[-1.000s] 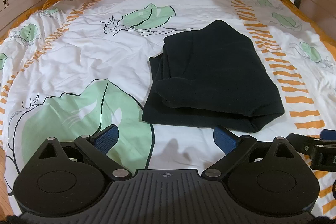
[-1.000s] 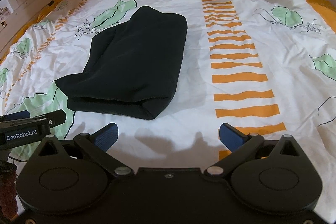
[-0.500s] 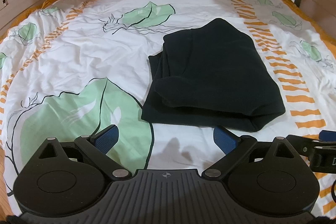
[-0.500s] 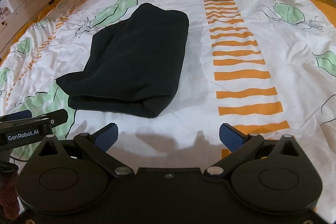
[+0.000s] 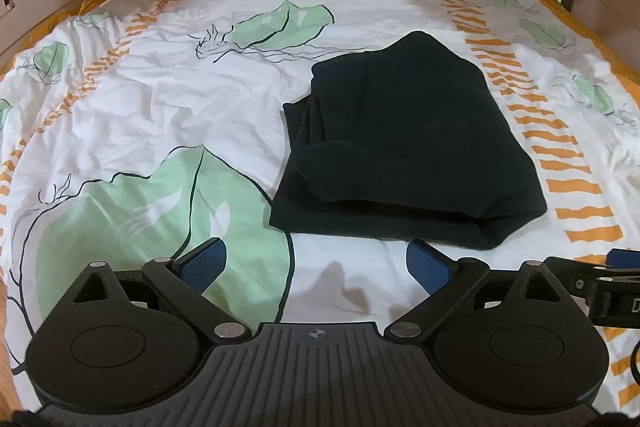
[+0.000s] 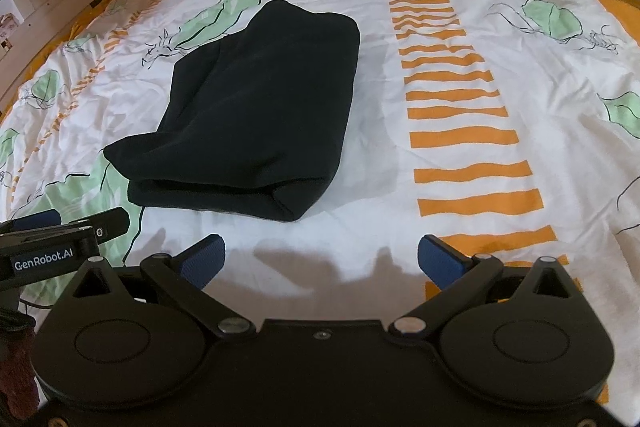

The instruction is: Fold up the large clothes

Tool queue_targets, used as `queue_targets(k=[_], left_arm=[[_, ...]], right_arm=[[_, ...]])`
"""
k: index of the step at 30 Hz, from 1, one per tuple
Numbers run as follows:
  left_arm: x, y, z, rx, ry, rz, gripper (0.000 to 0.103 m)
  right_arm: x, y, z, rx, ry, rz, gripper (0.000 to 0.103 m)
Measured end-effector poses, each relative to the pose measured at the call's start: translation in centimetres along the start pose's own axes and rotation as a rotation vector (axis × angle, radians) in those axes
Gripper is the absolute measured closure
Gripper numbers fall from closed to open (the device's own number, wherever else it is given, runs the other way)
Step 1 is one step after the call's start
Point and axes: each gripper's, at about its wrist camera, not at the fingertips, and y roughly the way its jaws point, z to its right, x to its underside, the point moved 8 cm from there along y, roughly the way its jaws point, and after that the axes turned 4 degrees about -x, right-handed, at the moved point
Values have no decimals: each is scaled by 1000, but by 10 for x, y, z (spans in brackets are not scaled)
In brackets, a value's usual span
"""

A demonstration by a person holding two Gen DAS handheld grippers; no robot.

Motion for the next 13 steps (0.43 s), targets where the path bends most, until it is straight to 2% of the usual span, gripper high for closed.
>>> queue_targets(k=[13], left_arm=[[4,5,-2,7,-4,-21,5]], right_arm=[[2,6,-1,-5,9,-24,1]])
